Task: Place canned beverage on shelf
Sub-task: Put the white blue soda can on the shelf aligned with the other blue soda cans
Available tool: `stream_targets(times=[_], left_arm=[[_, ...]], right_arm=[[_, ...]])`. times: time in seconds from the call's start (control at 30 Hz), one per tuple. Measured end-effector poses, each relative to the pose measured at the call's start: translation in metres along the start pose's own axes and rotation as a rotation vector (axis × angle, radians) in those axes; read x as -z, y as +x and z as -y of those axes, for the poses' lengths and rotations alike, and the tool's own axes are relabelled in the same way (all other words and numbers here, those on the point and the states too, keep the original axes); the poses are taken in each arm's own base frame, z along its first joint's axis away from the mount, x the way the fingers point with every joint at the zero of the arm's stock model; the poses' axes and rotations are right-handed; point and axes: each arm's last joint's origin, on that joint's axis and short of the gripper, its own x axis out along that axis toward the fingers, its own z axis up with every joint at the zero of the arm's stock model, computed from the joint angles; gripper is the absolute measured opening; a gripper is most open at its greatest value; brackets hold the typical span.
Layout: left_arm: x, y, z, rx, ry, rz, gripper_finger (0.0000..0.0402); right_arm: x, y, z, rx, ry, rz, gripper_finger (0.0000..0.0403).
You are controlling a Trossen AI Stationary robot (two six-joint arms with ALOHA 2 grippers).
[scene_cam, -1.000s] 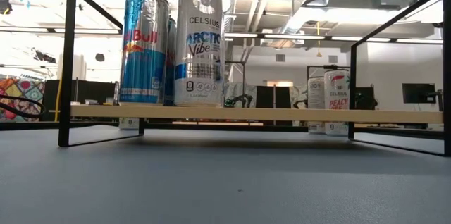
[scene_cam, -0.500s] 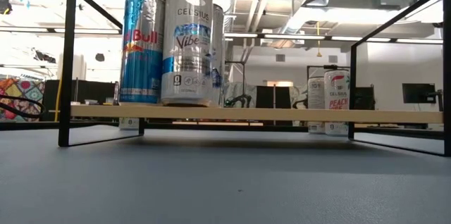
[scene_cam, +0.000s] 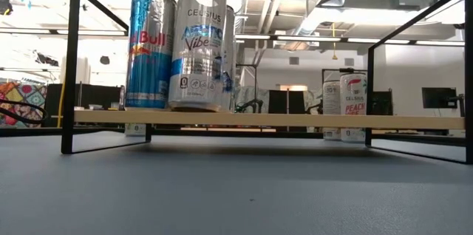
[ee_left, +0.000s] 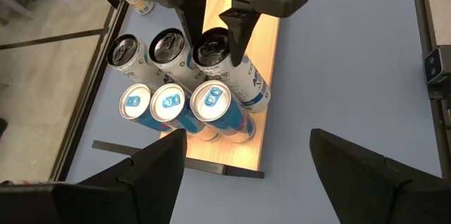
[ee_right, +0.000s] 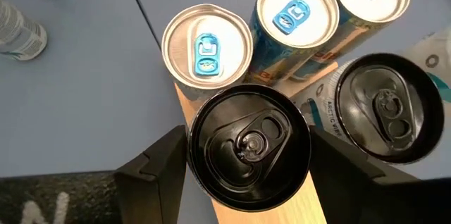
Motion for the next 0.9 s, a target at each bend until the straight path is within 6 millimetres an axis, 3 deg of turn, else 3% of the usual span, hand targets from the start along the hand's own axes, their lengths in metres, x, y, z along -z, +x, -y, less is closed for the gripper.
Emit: stream_targets(times=[0.37, 0.9], left_arm=[[0.0000, 0.0000, 0.0000, 0.000, -0.002, 0.000, 0.0286], [0.0000, 0.0000, 0.0000, -0.001, 0.000, 0.001, 0.0286]], right_arm=[[0.0097, -0.0029, -0.0011, 0.124, -0.005, 0.005, 0.0245], [0.0101, -0.0051, -0.0106, 0.075, -0.018, 0.036, 0.0245]])
